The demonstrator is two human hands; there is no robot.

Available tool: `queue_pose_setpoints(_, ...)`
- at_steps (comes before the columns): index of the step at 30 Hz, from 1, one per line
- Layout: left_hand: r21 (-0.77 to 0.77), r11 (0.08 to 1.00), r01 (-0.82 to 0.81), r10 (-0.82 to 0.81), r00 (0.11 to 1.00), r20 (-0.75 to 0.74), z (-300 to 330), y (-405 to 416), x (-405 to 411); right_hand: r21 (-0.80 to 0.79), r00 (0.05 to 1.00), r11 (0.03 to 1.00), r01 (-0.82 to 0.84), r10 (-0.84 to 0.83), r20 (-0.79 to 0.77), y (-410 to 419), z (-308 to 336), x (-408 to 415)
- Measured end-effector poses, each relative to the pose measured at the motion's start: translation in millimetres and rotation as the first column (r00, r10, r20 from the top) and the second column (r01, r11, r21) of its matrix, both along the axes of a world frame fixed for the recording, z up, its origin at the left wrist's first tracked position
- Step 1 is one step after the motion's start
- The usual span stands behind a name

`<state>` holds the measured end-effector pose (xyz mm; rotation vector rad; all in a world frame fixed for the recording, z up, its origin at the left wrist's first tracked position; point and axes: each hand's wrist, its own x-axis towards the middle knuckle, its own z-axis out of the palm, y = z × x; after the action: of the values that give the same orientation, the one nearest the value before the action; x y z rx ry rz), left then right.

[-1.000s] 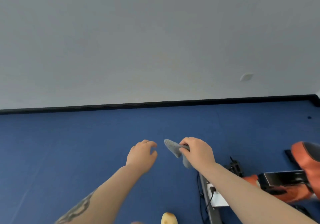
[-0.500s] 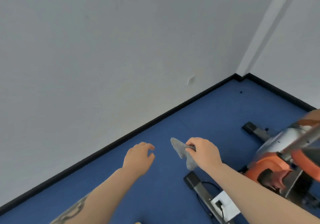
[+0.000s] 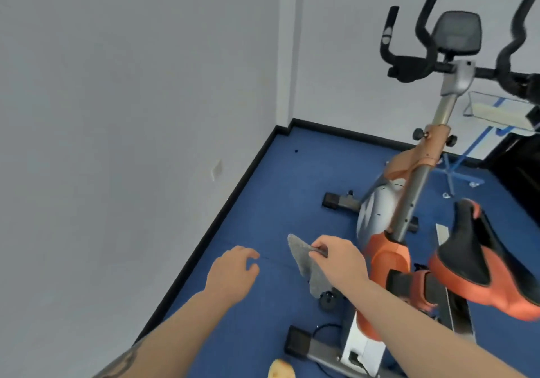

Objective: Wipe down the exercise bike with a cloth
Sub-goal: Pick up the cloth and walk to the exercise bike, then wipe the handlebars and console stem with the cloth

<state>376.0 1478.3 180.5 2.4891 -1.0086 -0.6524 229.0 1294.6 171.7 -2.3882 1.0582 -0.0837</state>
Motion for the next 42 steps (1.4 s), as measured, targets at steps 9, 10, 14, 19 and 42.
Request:
queue_pose_setpoints(9,-0.062,0.978,0.198,-0.197,0.980,0.010,14.8,-123.0,97.9,0.061,0.957,0.959,0.278,-0.282,0.072,-88.4,19.2,61.3)
queue_pose_setpoints(10,-0.058,0.974,0.219,-0.219,0.976,0.002,14.2,-135.5,109.6,0.071,0.943,0.947,0.315,-0.320,0.090,-97.2,20.3,68.3)
queue_pose_setpoints(14,-0.050,0.941,0.335,-0.335,0.942,0.009,10.7,-193.2,167.2,0.082,0.877,0.887,0.454,-0.461,0.137,-135.6,23.9,101.9)
queue_pose_setpoints(19,-0.086,0.875,0.476,-0.473,0.879,0.049,24.1,-266.8,230.5,0.118,0.733,0.760,0.639,-0.649,0.206,-170.6,37.4,139.9)
queue_pose_setpoints(42,-0.435,0.667,0.605,-0.650,0.758,0.057,100.3,-545.4,197.5,0.311,0.239,0.508,0.803,-0.753,0.613,-379.1,142.4,135.8)
